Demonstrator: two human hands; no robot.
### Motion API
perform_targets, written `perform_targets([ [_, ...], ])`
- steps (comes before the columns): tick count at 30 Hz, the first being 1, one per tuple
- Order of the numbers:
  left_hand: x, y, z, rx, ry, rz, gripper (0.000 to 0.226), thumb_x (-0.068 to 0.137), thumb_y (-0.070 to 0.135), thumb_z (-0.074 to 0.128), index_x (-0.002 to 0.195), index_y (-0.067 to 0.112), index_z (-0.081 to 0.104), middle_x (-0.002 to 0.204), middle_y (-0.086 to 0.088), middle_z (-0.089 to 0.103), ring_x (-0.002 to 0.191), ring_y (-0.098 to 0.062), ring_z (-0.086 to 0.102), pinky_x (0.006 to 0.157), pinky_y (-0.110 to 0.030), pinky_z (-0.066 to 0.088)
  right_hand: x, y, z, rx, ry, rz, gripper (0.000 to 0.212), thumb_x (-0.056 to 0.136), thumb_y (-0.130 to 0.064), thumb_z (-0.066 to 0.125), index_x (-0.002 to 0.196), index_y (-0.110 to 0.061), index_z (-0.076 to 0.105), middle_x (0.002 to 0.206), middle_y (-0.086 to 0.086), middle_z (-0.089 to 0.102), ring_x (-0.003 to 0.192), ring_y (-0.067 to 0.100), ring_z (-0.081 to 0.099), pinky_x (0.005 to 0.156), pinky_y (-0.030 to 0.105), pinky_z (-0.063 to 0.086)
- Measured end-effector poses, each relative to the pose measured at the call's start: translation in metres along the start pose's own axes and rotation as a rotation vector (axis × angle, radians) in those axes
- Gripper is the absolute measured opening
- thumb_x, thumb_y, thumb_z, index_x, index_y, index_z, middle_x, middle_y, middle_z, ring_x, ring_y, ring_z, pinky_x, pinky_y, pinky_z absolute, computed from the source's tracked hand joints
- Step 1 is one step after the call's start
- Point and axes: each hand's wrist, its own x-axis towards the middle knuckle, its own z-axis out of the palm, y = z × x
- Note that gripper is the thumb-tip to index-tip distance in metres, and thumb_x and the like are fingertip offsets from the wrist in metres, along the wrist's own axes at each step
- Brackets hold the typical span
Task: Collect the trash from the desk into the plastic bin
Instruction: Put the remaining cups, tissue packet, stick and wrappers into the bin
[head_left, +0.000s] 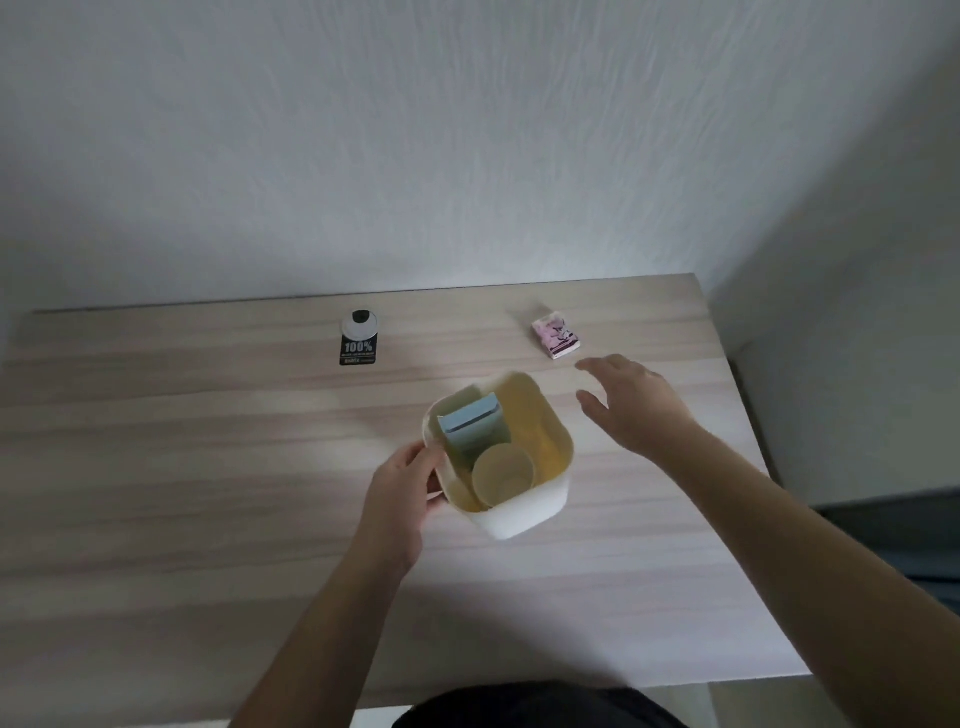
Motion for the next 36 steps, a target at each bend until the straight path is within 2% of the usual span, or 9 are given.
perform_targets([
  [6, 0.003, -0.006, -0.001, 0.06, 0.06, 0.044, 0.02, 0.097, 0.018, 0.057, 0.115, 0.015, 0.067, 0.093, -0.004, 0.078, 0.085, -0.02, 0.075, 0.063, -0.024, 0.058, 0.066, 0.018, 0.026, -0.043, -0.167, 0.047, 0.056, 0.093, -0.041, 0.051, 0.142, -0.018, 0.037, 0.139, 0.014, 0.046, 0.123, 0.035, 0.047, 0.101, 0.045, 0.039],
  [11, 0.008, -0.002, -0.001, 0.072, 0.122, 0.065, 0.025, 0.095, 0.02, 0.06, 0.118, 0.016, 0.068, 0.097, -0.006, 0.078, 0.088, -0.024, 0.075, 0.068, -0.03, 0.059, 0.112, 0.026, 0.05, -0.072, -0.194, 0.005, 0.065, 0.09, -0.038, 0.054, 0.147, -0.025, 0.027, 0.15, 0.01, 0.035, 0.128, 0.035, 0.041, 0.103, 0.045, 0.035],
  [16, 0.012, 0.004, 0.007, -0.024, 0.136, 0.025, 0.021, 0.093, 0.02, 0.062, 0.111, 0.018, 0.071, 0.096, -0.006, 0.078, 0.085, -0.022, 0.075, 0.062, -0.023, 0.056, 0.148, 0.031, 0.071, -0.129, -0.225, 0.023, 0.073, 0.088, -0.034, 0.052, 0.15, -0.031, 0.014, 0.161, 0.006, 0.001, 0.145, 0.031, 0.009, 0.115, 0.046, 0.015],
  [18, 0.012, 0.004, 0.008, -0.062, 0.121, 0.001, 0.02, 0.092, 0.022, 0.062, 0.107, 0.019, 0.074, 0.097, -0.007, 0.078, 0.085, -0.021, 0.075, 0.063, -0.025, 0.056, 0.159, 0.036, 0.078, -0.121, -0.23, 0.066, 0.073, 0.088, -0.03, 0.051, 0.149, -0.033, 0.011, 0.162, 0.005, -0.003, 0.146, 0.03, 0.007, 0.115, 0.045, 0.014],
  [22, 0.012, 0.001, 0.005, -0.087, 0.11, -0.023, 0.024, 0.084, 0.026, 0.059, 0.099, 0.021, 0.077, 0.097, -0.01, 0.078, 0.082, -0.019, 0.074, 0.066, -0.03, 0.057, 0.159, 0.046, 0.088, -0.128, -0.288, 0.077, 0.071, 0.088, -0.027, 0.053, 0.147, -0.038, 0.016, 0.158, 0.001, 0.015, 0.14, 0.028, 0.024, 0.105, 0.044, 0.034],
  [24, 0.012, -0.002, 0.003, -0.105, 0.119, -0.024, 0.023, 0.09, 0.022, 0.057, 0.101, 0.02, 0.076, 0.098, -0.01, 0.078, 0.082, -0.019, 0.074, 0.063, -0.029, 0.057, 0.152, 0.048, 0.097, -0.167, -0.213, 0.058, 0.068, 0.087, -0.024, 0.054, 0.146, -0.035, 0.022, 0.154, 0.004, 0.024, 0.134, 0.029, 0.032, 0.099, 0.042, 0.038],
  [27, 0.014, -0.005, 0.002, -0.083, 0.123, -0.019, 0.023, 0.096, 0.017, 0.055, 0.111, 0.017, 0.072, 0.099, -0.01, 0.078, 0.083, -0.019, 0.075, 0.062, -0.028, 0.057, 0.138, 0.053, 0.108, -0.294, -0.071, -0.008, 0.057, 0.089, -0.027, 0.054, 0.142, -0.021, 0.034, 0.148, 0.011, 0.035, 0.119, 0.033, 0.048, 0.09, 0.041, 0.041],
  [30, 0.016, -0.006, 0.004, -0.043, 0.114, -0.01, 0.022, 0.096, 0.017, 0.057, 0.112, 0.018, 0.072, 0.099, -0.008, 0.078, 0.082, -0.019, 0.075, 0.064, -0.026, 0.056, 0.128, 0.057, 0.114, -0.392, -0.041, -0.034, 0.051, 0.094, -0.032, 0.049, 0.139, -0.012, 0.037, 0.141, 0.015, 0.045, 0.11, 0.033, 0.055, 0.085, 0.04, 0.045],
  [36, 0.019, -0.007, 0.009, -0.026, 0.111, 0.0, 0.021, 0.096, 0.015, 0.057, 0.11, 0.017, 0.072, 0.095, -0.008, 0.078, 0.079, -0.017, 0.074, 0.062, -0.026, 0.057, 0.127, 0.059, 0.107, -0.496, -0.046, -0.063, 0.038, 0.093, -0.014, 0.038, 0.13, -0.007, 0.044, 0.11, 0.01, 0.065, 0.091, 0.03, 0.063, 0.072, 0.036, 0.042],
])
